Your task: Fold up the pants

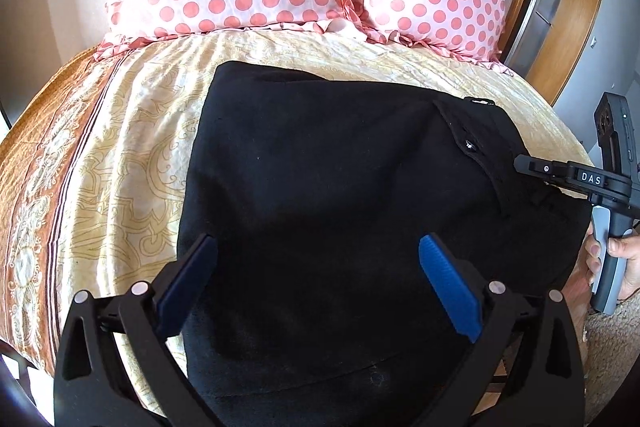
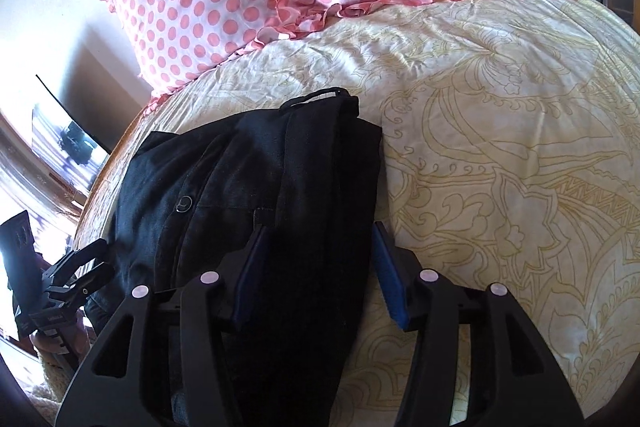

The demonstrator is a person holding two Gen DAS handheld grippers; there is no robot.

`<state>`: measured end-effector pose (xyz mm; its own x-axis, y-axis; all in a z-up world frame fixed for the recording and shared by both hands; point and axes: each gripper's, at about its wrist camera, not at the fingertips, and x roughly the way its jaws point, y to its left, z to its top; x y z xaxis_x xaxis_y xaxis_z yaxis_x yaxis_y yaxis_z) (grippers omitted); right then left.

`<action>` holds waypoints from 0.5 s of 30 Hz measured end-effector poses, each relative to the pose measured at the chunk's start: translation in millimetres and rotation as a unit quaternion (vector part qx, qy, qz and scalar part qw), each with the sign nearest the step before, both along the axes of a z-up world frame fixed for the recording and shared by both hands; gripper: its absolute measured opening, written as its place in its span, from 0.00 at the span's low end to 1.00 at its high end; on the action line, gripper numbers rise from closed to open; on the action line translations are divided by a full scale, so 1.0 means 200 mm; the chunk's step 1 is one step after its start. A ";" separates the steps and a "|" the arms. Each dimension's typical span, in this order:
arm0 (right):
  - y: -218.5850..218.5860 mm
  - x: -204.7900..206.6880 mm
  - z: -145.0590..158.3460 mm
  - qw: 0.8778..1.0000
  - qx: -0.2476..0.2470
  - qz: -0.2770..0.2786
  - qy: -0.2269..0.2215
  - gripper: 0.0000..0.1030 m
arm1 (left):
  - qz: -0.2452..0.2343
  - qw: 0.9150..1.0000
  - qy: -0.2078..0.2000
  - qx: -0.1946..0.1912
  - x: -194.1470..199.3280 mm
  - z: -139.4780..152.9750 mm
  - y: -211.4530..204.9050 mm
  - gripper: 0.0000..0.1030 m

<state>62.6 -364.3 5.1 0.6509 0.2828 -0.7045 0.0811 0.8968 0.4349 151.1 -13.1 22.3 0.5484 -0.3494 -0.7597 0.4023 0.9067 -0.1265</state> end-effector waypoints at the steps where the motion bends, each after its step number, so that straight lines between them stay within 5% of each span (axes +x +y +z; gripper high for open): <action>1: 0.00 0.00 0.00 1.000 0.001 0.002 0.000 0.52 | 0.000 1.000 0.000 0.000 0.00 0.00 0.00 0.98; 10: 0.05 -0.02 0.00 0.998 -0.043 0.033 -0.031 0.53 | -0.005 1.000 -0.003 0.012 0.00 -0.01 0.00 0.98; 15: 0.01 -0.02 -0.01 0.999 -0.016 0.025 -0.034 0.54 | -0.007 1.000 -0.004 0.016 0.00 -0.01 -0.01 0.98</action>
